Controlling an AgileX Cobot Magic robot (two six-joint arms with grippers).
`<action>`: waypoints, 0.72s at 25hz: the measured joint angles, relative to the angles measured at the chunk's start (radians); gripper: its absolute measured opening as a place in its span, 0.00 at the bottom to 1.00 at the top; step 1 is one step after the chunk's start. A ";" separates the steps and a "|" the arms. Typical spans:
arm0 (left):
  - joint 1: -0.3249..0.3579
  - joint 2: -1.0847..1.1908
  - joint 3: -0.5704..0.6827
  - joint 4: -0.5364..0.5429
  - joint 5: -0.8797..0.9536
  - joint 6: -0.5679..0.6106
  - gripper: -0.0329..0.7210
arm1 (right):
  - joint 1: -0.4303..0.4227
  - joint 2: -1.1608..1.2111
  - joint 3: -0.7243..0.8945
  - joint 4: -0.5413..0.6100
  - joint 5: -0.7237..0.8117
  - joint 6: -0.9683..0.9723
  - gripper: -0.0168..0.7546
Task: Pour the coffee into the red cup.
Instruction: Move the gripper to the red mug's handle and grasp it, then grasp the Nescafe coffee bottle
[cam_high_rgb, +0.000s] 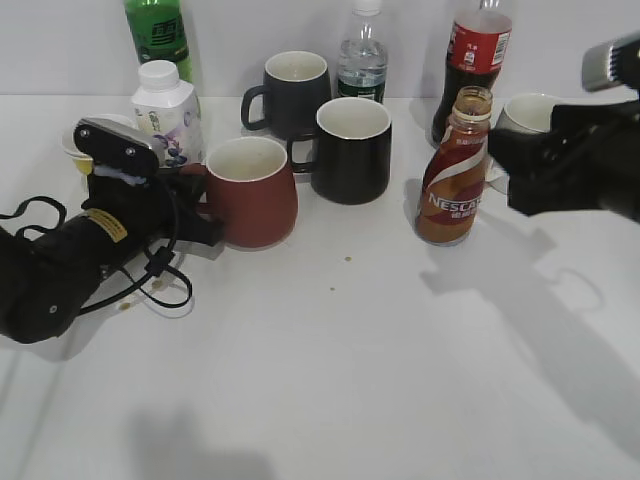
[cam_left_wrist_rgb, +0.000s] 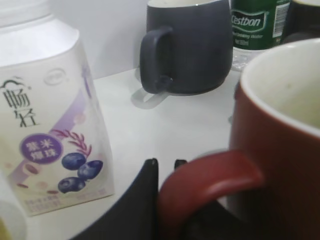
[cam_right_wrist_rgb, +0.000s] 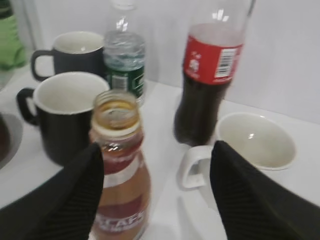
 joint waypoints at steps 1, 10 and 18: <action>0.000 -0.002 0.001 0.000 0.000 0.000 0.13 | 0.000 0.000 0.005 -0.031 0.002 0.023 0.67; 0.000 -0.124 0.104 0.005 0.030 0.005 0.12 | 0.000 0.160 0.062 -0.202 -0.118 0.195 0.82; -0.005 -0.213 0.174 0.020 0.032 -0.002 0.12 | 0.000 0.386 0.063 -0.194 -0.332 0.210 0.85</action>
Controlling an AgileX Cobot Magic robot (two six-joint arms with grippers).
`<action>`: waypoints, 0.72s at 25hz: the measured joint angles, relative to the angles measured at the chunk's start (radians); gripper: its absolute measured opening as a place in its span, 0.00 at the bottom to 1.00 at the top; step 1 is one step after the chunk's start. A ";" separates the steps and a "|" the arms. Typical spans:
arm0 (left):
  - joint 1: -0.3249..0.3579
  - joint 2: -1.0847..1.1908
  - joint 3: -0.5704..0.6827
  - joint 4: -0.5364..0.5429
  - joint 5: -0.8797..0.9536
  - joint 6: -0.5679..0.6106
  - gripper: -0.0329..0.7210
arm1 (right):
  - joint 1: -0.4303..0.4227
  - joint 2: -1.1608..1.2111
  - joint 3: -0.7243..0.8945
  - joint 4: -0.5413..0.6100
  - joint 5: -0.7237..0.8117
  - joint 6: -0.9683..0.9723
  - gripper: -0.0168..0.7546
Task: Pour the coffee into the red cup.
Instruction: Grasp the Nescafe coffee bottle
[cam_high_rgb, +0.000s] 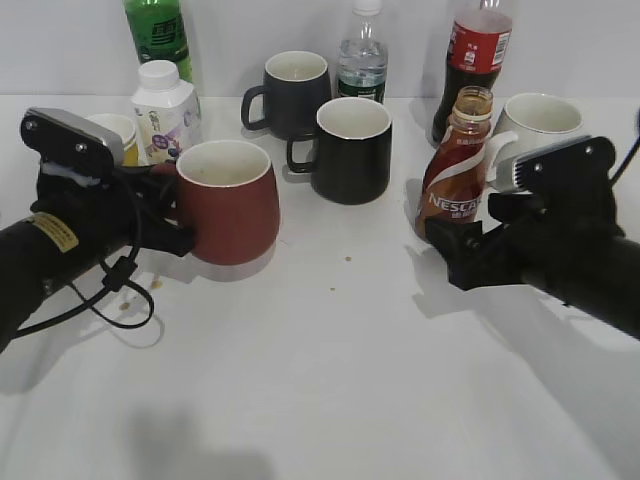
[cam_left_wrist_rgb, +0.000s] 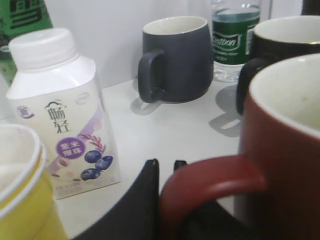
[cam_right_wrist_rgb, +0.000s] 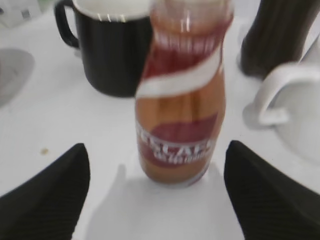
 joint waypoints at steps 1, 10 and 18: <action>-0.005 -0.006 0.006 0.001 0.000 0.000 0.12 | 0.000 0.028 0.000 0.001 -0.033 0.000 0.85; -0.096 -0.013 0.017 0.010 0.006 0.000 0.12 | 0.000 0.184 -0.098 0.037 -0.117 0.000 0.85; -0.133 -0.013 0.017 0.044 0.004 -0.034 0.12 | 0.000 0.266 -0.184 0.071 -0.118 -0.007 0.80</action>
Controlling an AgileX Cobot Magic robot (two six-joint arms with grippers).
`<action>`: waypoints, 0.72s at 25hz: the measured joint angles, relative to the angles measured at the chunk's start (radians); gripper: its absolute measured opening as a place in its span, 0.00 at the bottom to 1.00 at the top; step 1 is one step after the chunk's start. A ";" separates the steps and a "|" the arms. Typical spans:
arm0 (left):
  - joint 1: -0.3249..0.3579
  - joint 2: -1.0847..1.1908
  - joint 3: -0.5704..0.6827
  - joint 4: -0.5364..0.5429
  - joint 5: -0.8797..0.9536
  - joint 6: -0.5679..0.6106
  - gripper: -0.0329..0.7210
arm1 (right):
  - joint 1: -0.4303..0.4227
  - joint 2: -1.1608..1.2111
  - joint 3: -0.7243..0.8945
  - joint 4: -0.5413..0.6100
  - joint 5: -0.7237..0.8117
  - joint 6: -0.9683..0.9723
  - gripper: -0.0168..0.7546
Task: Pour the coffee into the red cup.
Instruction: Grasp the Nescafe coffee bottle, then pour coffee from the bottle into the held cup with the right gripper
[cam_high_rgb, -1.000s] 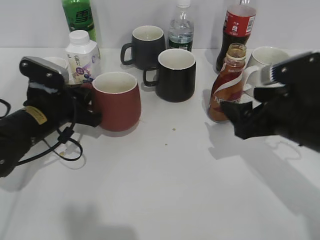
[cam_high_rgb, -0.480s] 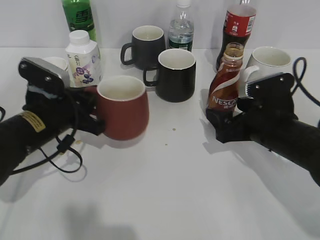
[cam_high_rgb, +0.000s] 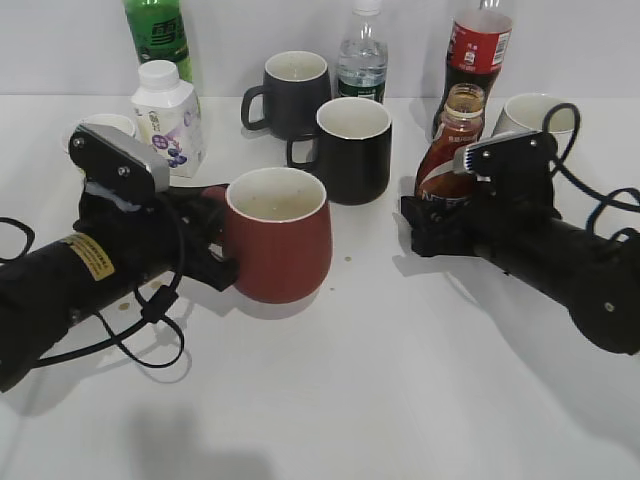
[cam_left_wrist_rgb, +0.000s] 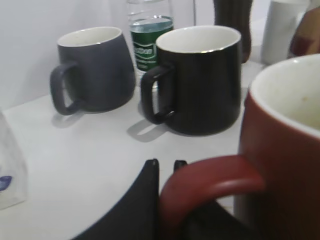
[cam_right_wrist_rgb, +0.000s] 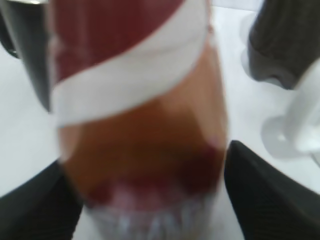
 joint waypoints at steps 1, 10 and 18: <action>-0.001 0.000 0.000 0.004 -0.001 -0.010 0.12 | 0.000 0.010 -0.011 0.000 -0.001 -0.001 0.78; -0.003 0.000 0.000 0.124 -0.006 -0.035 0.12 | 0.000 0.018 -0.026 -0.057 0.011 -0.008 0.69; -0.003 -0.001 -0.004 0.131 -0.013 -0.041 0.12 | 0.000 -0.209 -0.033 -0.127 0.110 -0.210 0.69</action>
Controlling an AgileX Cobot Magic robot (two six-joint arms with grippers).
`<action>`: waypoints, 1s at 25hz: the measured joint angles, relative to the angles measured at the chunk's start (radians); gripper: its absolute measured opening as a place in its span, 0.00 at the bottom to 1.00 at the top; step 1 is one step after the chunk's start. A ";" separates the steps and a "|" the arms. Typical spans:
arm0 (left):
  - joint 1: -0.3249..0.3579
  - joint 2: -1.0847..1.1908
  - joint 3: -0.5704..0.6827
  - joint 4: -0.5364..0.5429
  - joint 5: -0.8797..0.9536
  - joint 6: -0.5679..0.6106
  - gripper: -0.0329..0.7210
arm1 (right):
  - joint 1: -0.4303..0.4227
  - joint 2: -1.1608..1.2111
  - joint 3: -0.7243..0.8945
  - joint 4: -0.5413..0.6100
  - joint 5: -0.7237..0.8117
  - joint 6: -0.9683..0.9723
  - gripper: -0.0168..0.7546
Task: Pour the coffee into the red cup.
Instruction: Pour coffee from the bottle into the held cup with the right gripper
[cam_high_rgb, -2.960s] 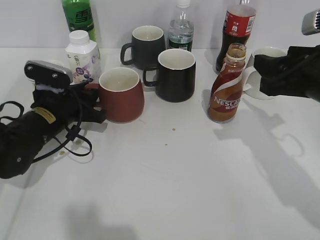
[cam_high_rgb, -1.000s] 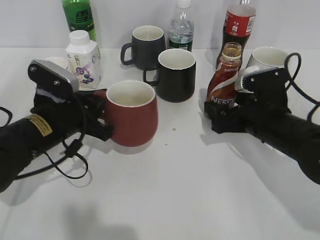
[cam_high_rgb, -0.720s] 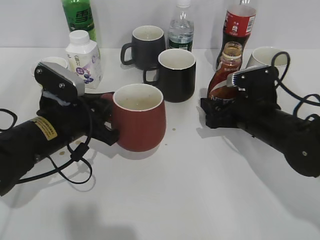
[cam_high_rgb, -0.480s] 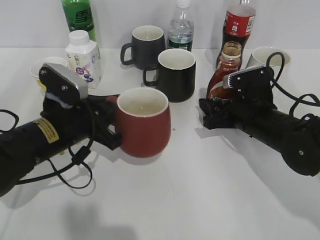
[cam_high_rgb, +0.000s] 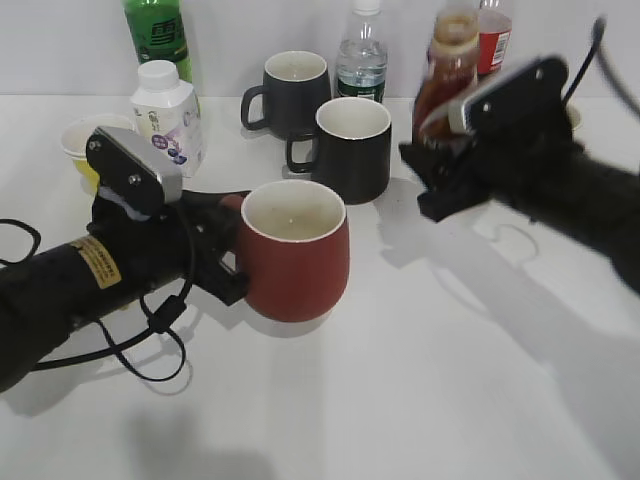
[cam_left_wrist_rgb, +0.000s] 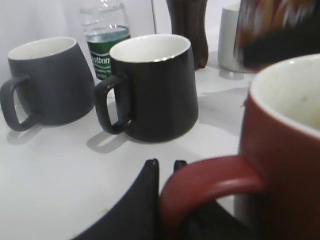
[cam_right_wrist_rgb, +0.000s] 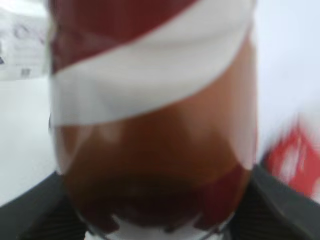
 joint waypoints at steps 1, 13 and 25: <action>0.000 0.000 -0.005 0.000 0.000 0.000 0.12 | 0.000 -0.029 -0.008 -0.013 0.019 -0.032 0.69; 0.000 -0.002 -0.067 0.003 -0.001 0.000 0.12 | 0.000 -0.083 -0.201 -0.328 0.217 -0.114 0.69; 0.000 -0.004 -0.133 0.076 0.052 0.000 0.12 | 0.000 -0.083 -0.210 -0.503 0.254 -0.306 0.69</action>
